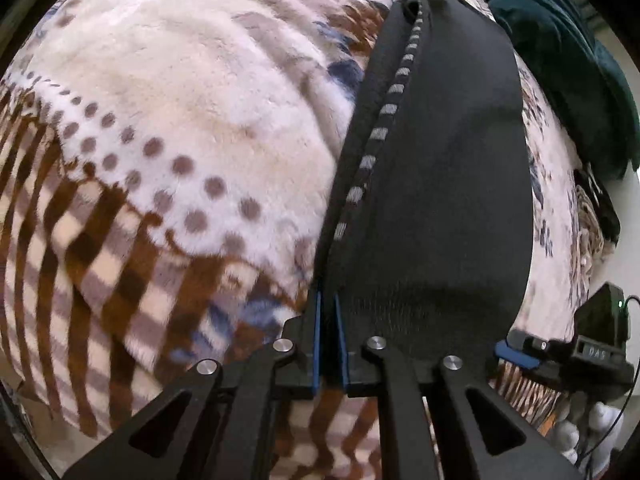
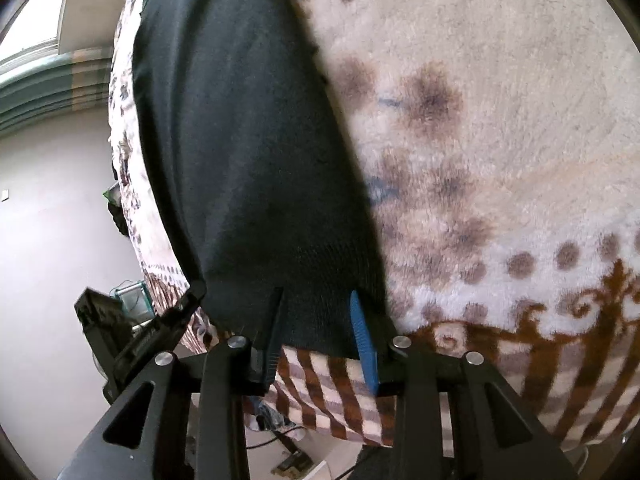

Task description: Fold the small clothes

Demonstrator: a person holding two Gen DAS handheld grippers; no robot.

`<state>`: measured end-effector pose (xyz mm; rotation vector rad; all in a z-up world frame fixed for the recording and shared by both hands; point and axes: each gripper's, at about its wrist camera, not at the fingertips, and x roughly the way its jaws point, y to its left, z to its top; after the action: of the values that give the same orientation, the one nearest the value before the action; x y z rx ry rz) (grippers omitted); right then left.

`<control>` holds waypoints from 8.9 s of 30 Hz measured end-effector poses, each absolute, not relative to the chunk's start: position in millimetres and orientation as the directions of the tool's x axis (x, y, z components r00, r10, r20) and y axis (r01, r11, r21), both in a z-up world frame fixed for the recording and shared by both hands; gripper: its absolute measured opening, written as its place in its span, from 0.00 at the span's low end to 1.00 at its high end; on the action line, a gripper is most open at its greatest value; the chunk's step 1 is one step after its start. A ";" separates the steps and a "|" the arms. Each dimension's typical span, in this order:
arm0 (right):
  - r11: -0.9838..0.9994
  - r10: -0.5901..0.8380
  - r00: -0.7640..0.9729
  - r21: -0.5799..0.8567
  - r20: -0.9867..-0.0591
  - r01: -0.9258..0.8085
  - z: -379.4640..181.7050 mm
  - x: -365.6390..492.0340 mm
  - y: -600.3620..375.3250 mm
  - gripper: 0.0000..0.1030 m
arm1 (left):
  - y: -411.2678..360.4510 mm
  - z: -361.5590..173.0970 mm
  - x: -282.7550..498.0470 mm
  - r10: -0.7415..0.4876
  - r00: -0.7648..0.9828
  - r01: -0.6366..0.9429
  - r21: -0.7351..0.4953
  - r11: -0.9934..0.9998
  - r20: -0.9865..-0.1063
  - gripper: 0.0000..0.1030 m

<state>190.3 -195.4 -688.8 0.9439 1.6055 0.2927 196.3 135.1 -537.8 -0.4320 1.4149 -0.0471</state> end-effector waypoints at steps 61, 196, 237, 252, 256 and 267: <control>0.470 0.835 0.114 0.804 -0.539 0.364 -694.5 171.1 -209.3 0.13 | 138.4 -480.0 196.1 -0.450 0.279 -0.084 -0.489 0.868 -0.848 0.09; 0.729 0.591 0.221 0.631 -0.776 0.265 -676.4 518.7 -229.1 0.99 | 152.6 -600.2 325.4 -0.446 0.547 -0.586 -0.705 0.399 -0.708 0.73; 0.674 0.585 0.154 0.582 -0.796 0.455 -701.5 431.3 -256.9 0.91 | 159.6 -579.8 361.9 -0.378 0.301 -0.503 -0.483 0.717 -0.876 0.89; 0.740 0.564 0.131 0.569 -0.815 0.357 -661.2 375.3 -217.3 0.26 | 166.8 -547.3 407.6 -0.375 0.219 -0.240 -0.422 0.874 -0.901 0.33; 0.748 0.554 0.061 0.529 -0.830 0.401 -667.8 372.2 -226.6 0.52 | 169.5 -514.4 359.0 -0.224 0.274 -0.320 -0.308 0.896 -0.935 0.57; 0.812 0.477 0.119 0.488 -0.871 0.320 -617.5 421.0 -254.5 0.63 | 147.3 -561.5 275.0 -0.031 0.090 -0.502 -0.073 0.862 -0.995 0.83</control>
<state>421.0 -254.5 -617.5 0.6748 1.4822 0.1289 275.0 147.3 -561.5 -0.4530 1.4508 0.3686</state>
